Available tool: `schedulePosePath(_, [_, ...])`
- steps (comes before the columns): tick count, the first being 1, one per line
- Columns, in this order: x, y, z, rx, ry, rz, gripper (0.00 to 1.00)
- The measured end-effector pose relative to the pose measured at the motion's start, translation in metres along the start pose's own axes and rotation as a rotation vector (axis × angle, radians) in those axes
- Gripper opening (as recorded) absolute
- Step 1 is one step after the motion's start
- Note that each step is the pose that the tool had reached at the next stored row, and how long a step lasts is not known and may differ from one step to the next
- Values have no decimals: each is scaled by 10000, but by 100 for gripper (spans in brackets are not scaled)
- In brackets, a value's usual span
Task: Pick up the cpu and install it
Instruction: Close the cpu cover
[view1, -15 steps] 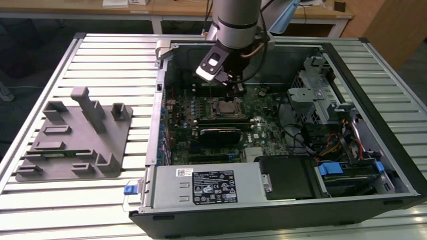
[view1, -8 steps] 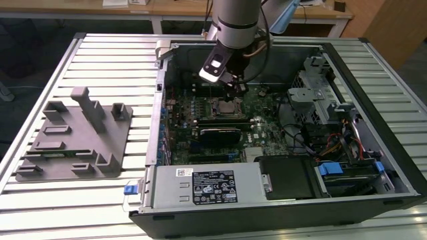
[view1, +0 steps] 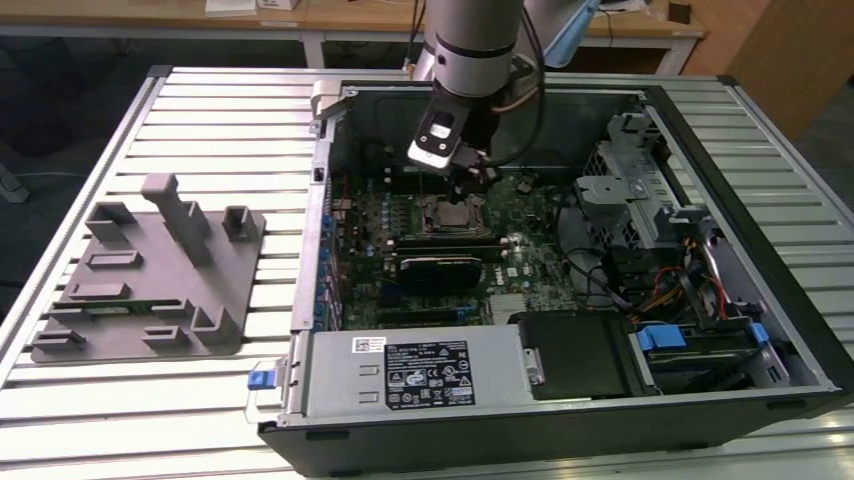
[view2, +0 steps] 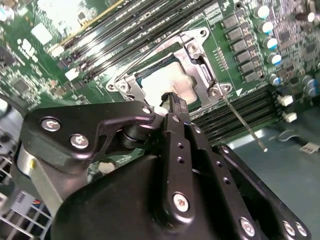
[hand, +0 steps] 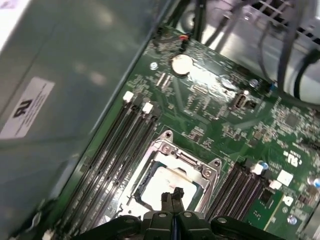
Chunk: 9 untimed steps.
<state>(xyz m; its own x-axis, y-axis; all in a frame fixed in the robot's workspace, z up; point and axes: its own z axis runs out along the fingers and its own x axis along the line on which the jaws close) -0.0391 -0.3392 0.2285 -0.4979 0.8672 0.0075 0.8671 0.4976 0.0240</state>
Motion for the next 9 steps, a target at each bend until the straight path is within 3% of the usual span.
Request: schedulePosePath(9, [0, 0, 1, 12, 40, -1634, 11])
